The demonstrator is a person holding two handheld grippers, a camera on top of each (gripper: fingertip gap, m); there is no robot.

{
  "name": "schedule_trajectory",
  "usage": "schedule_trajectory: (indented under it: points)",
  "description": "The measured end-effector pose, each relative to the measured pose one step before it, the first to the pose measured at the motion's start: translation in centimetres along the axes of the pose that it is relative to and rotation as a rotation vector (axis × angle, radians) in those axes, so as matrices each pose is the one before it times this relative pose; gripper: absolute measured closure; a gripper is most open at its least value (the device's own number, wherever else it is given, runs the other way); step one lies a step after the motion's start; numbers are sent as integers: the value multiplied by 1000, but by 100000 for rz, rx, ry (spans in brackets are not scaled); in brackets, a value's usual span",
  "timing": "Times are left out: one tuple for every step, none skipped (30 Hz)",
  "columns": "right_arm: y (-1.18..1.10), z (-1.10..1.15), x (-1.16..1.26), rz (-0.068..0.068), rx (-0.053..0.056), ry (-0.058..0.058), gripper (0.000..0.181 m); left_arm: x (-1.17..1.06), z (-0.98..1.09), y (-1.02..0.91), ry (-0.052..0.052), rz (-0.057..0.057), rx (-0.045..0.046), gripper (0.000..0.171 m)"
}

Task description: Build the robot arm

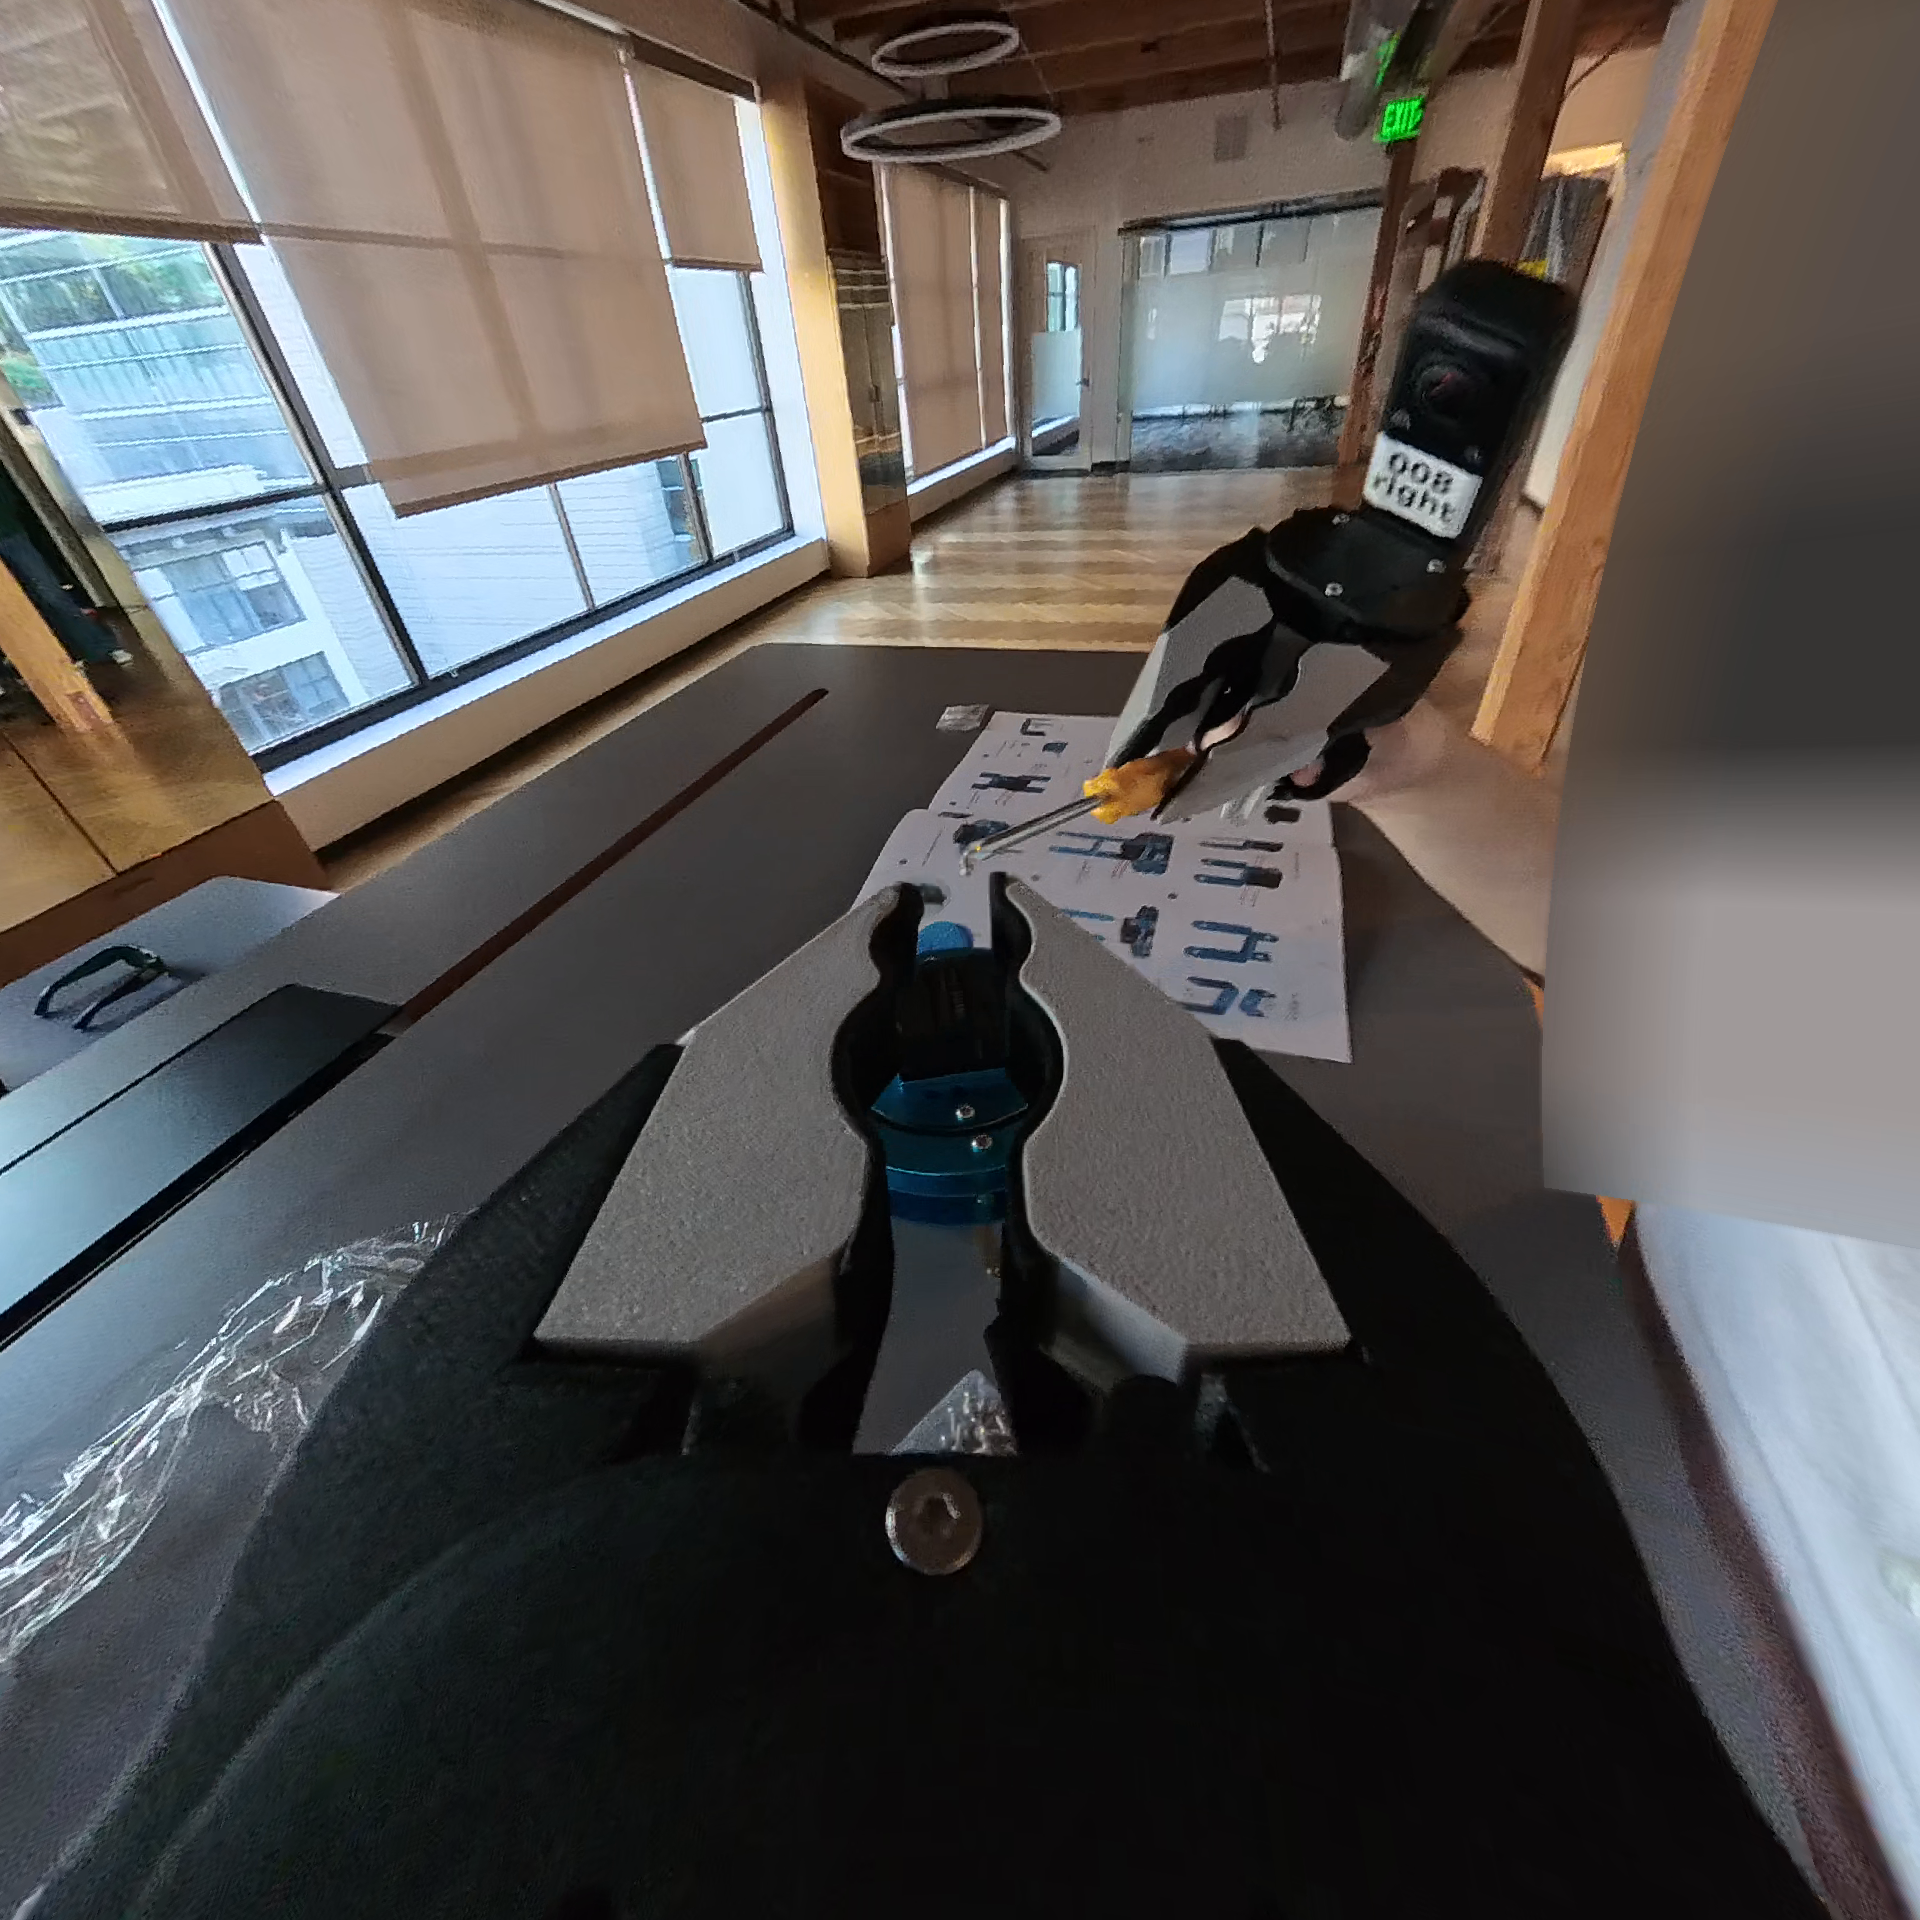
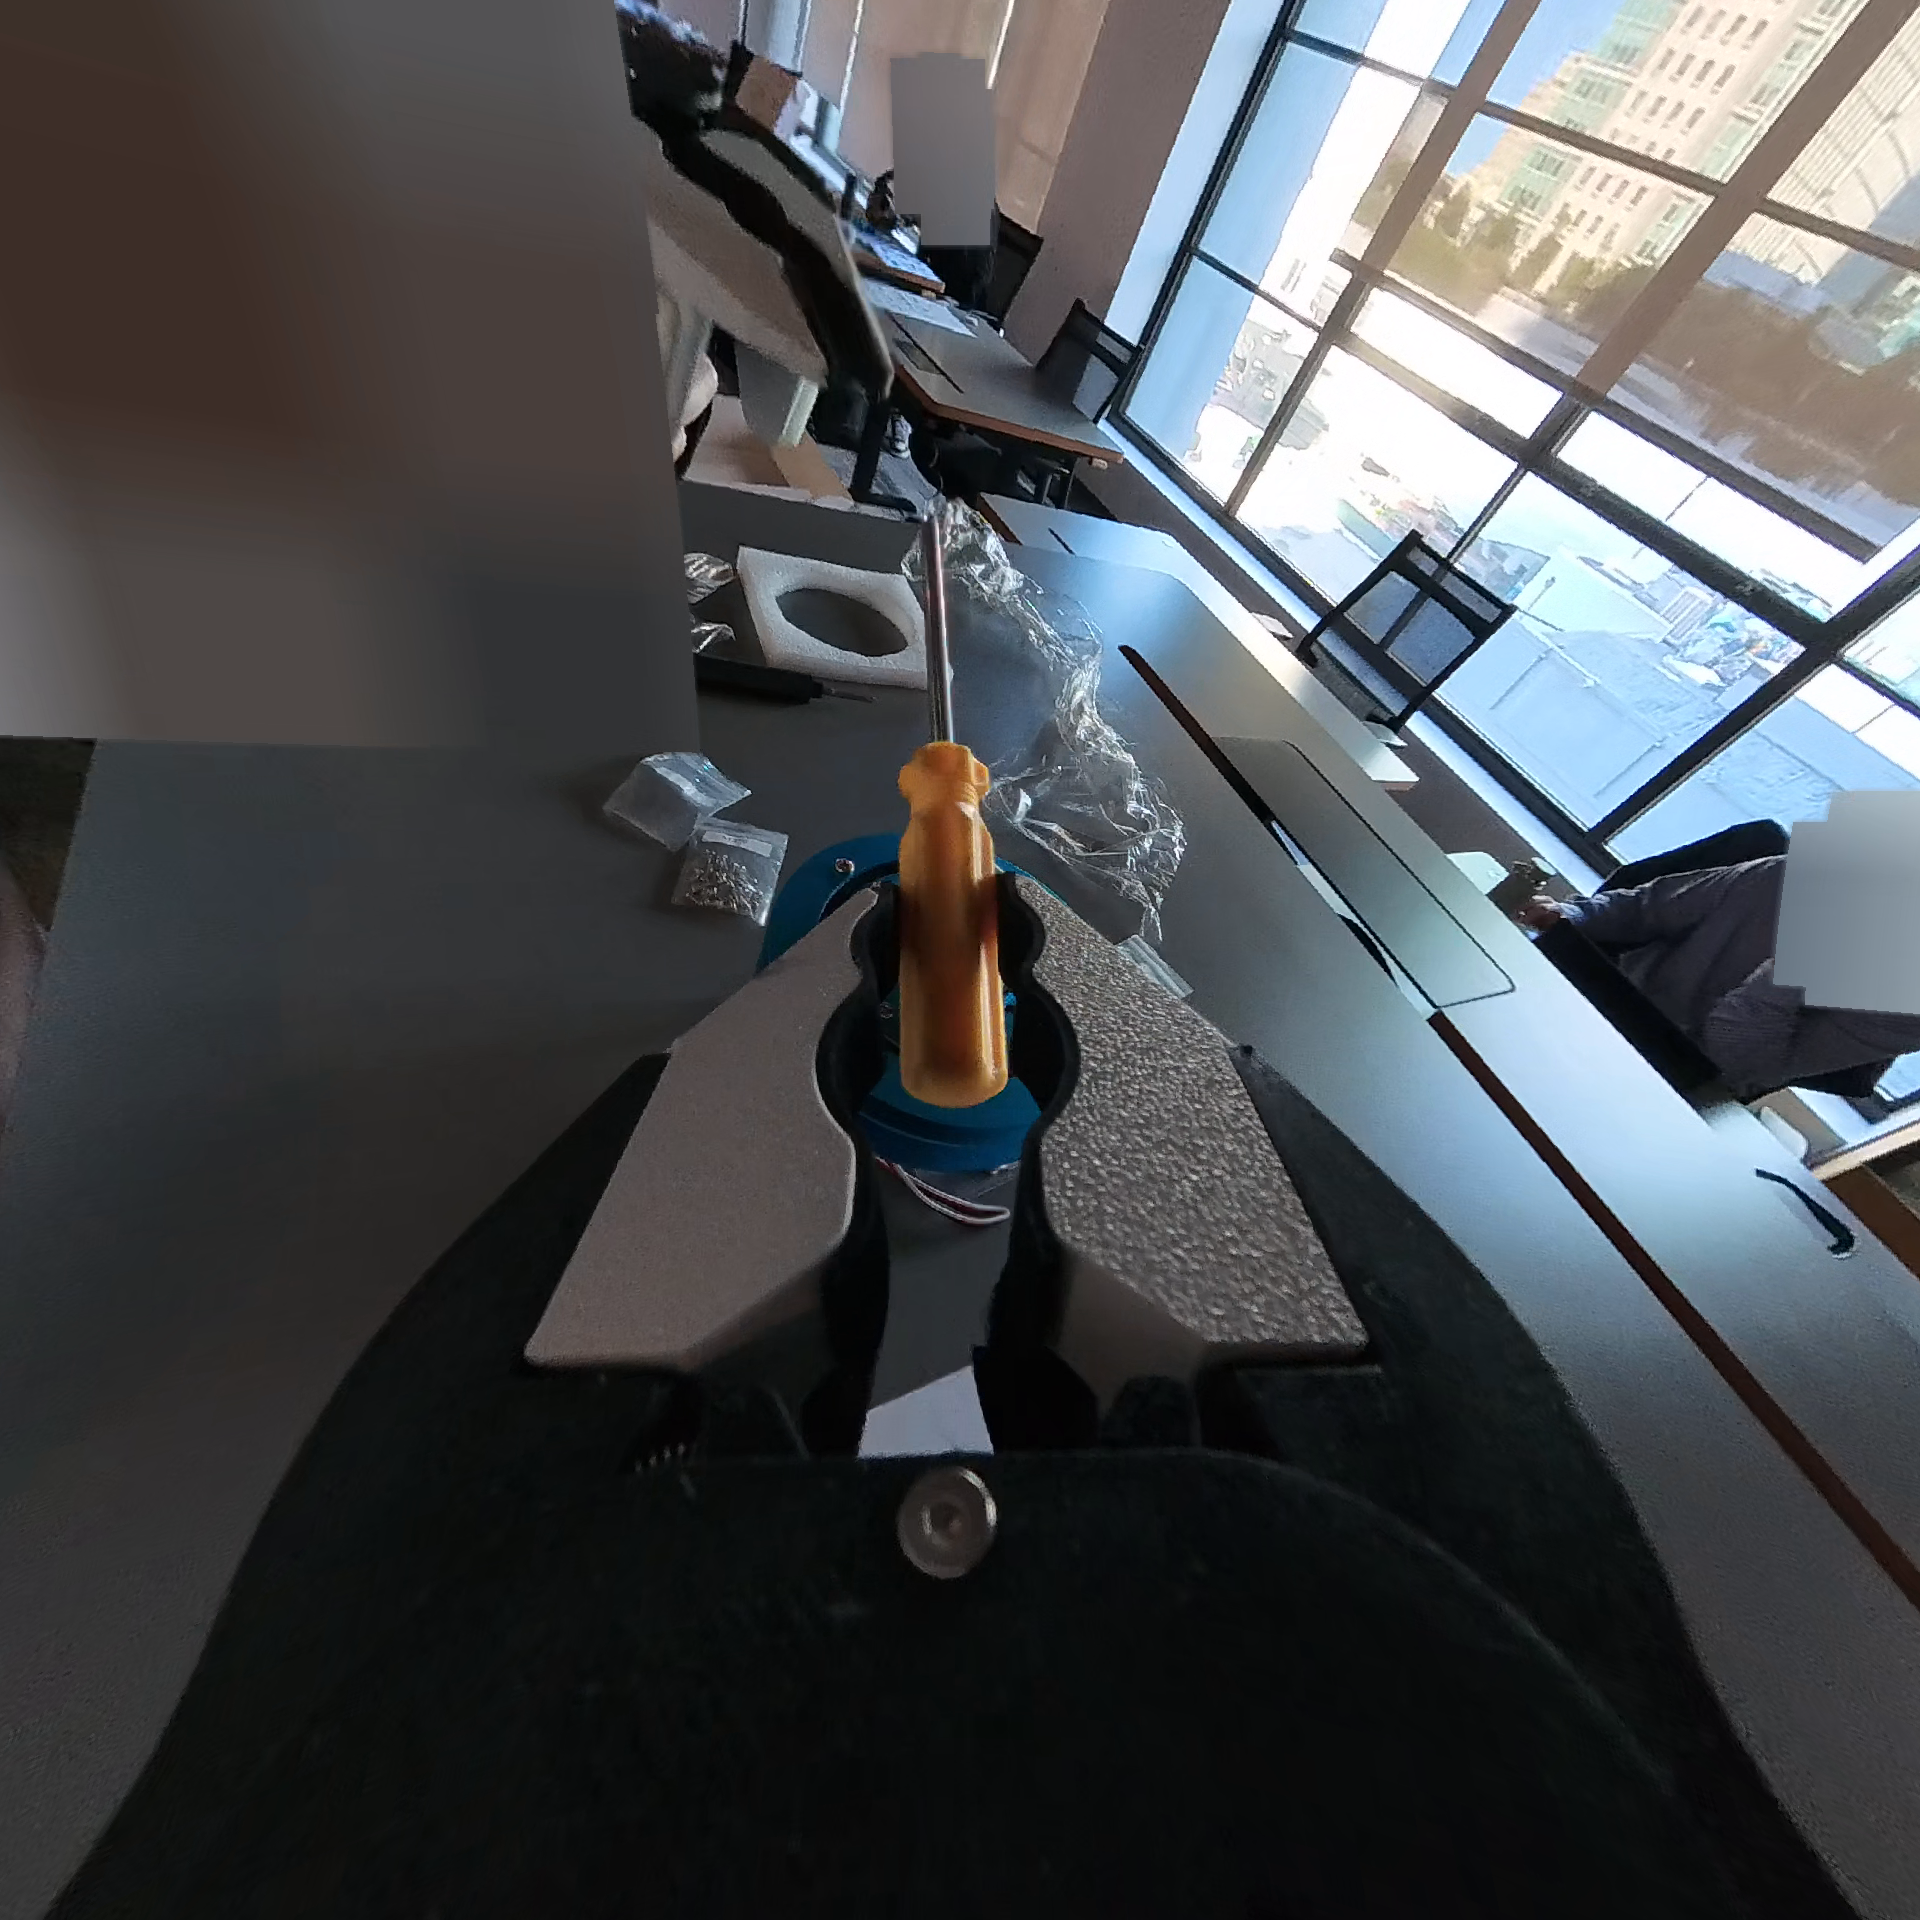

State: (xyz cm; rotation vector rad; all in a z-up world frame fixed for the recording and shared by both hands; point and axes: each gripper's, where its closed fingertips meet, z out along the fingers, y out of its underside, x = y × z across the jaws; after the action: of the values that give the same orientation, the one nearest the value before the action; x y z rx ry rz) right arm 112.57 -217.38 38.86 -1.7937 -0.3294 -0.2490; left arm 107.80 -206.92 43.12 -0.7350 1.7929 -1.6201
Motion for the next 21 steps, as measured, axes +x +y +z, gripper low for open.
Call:
schedule_trajectory:
  points:
    - [45,55,-49,908,1013,-466,165,-159,382,357,-1366,73,-1081,161]
    - [21,53,-160,604,901,-913,165,-56,374,262,-518,-706,-506,161]
    - [34,72,-214,410,737,-1131,165,75,373,149,598,-1430,199,162]
    - [48,87,-185,445,701,-1196,165,155,307,124,1482,-1570,277,162]
    - [119,99,-146,808,345,-1160,165,327,229,151,2787,-1149,94,161]
    - [182,89,-119,1230,-2,-1192,165,266,150,184,2619,-669,-255,161]
    - [181,66,-133,1476,-45,-1499,165,86,78,223,1409,5,-654,160]
    - [125,42,-147,1545,156,-1548,165,-125,46,248,-117,543,-907,159]
    - [60,31,-140,1224,278,-1162,165,-86,48,143,-176,986,-357,158]
    - [45,6,-111,628,40,-754,165,239,63,34,1473,1363,206,157]
    - [-12,-16,-80,54,307,-225,165,335,64,-54,1642,1237,537,154]
    - [-62,-20,-86,95,369,-245,165,200,52,-60,667,1276,265,148]
    - [-106,-30,-163,451,632,-831,165,302,9,36,1357,1501,-301,150]
    - [-121,-23,-171,744,806,-1006,165,383,-11,-54,1904,1275,227,152]
    - [-90,-41,-98,535,680,-624,164,275,-11,-184,1325,708,1073,154]
    - [-49,-37,-105,157,418,-499,165,141,2,-136,765,87,913,156]
    - [-63,-38,-45,-28,511,-83,164,64,32,52,481,-422,-308,157]
    - [-53,-27,29,64,464,259,165,-58,24,143,-121,-430,-884,158]
    - [-60,-59,-30,127,238,-107,164,-64,9,73,-72,-419,-202,159]
    - [-8,-14,-39,106,96,-266,164,134,-1,-38,1168,-512,470,160]
    - [-72,36,70,-85,157,189,165,154,-21,-92,1314,-809,589,160]
